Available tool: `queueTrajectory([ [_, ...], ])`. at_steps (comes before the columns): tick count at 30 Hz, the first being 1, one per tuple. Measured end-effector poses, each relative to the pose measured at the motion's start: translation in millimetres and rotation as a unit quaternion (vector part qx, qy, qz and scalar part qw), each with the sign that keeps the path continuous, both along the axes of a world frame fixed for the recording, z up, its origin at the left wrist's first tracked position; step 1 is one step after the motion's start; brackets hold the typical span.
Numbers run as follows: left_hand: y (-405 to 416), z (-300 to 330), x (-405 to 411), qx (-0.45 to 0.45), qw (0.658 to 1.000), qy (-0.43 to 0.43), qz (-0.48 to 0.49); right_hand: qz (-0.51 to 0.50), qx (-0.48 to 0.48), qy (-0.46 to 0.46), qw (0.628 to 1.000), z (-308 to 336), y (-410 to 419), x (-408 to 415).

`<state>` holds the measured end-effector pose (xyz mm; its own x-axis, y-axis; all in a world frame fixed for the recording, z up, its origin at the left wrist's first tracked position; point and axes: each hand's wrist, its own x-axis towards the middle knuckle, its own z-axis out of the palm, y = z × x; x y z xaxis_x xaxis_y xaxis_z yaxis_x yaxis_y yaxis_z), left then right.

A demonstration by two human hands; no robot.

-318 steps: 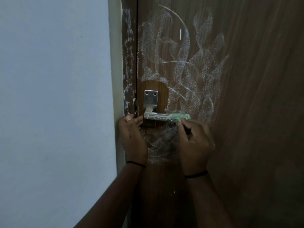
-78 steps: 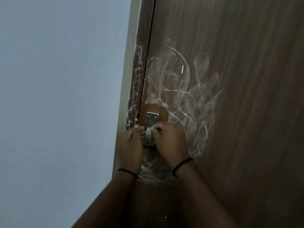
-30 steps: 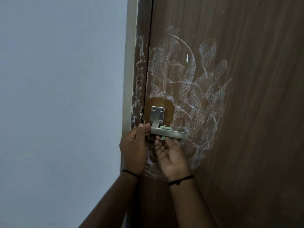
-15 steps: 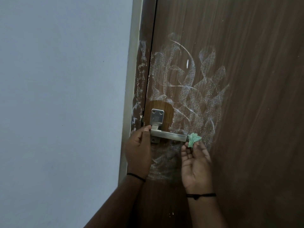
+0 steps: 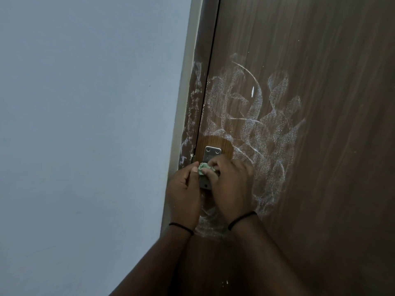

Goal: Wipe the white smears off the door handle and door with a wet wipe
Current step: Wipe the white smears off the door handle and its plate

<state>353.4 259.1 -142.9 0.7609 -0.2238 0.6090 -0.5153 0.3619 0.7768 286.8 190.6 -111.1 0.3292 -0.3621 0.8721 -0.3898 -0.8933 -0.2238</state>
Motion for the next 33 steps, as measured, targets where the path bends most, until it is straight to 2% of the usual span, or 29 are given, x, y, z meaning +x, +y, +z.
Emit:
queueTrajectory([
  [6,-4,-2,10,0.056,0.993,-0.09,0.056,0.023,0.063,0.067,0.995,11,-9,2],
  [9,-6,-1,12,0.072,0.99,-0.099,0.073,0.081,0.113,0.077,0.987,12,-12,-1],
  [12,-8,5,10,0.065,0.991,-0.079,0.083,0.149,0.185,0.021,0.971,14,-12,-4],
  [15,-12,10,8,0.051,0.996,-0.01,0.069,0.155,0.18,-0.025,0.971,15,-14,-8],
  [17,-15,14,9,0.039,0.997,0.047,0.048,0.153,0.179,-0.025,0.972,12,-15,-11],
  [19,-17,18,12,0.029,0.996,0.068,0.041,0.144,0.183,-0.025,0.972,7,-16,-13],
  [21,-20,27,15,0.024,0.998,0.045,0.042,0.129,0.178,-0.042,0.975,4,-17,-15],
  [27,-34,60,28,0.027,0.988,-0.107,0.111,0.127,0.148,-0.077,0.978,0,-14,-20],
  [30,-35,54,32,0.034,0.982,-0.136,0.123,0.122,0.148,-0.085,0.978,-4,-16,-20],
  [33,-30,28,29,0.042,0.984,-0.125,0.123,0.101,0.138,-0.08,0.982,-9,-16,-19],
])
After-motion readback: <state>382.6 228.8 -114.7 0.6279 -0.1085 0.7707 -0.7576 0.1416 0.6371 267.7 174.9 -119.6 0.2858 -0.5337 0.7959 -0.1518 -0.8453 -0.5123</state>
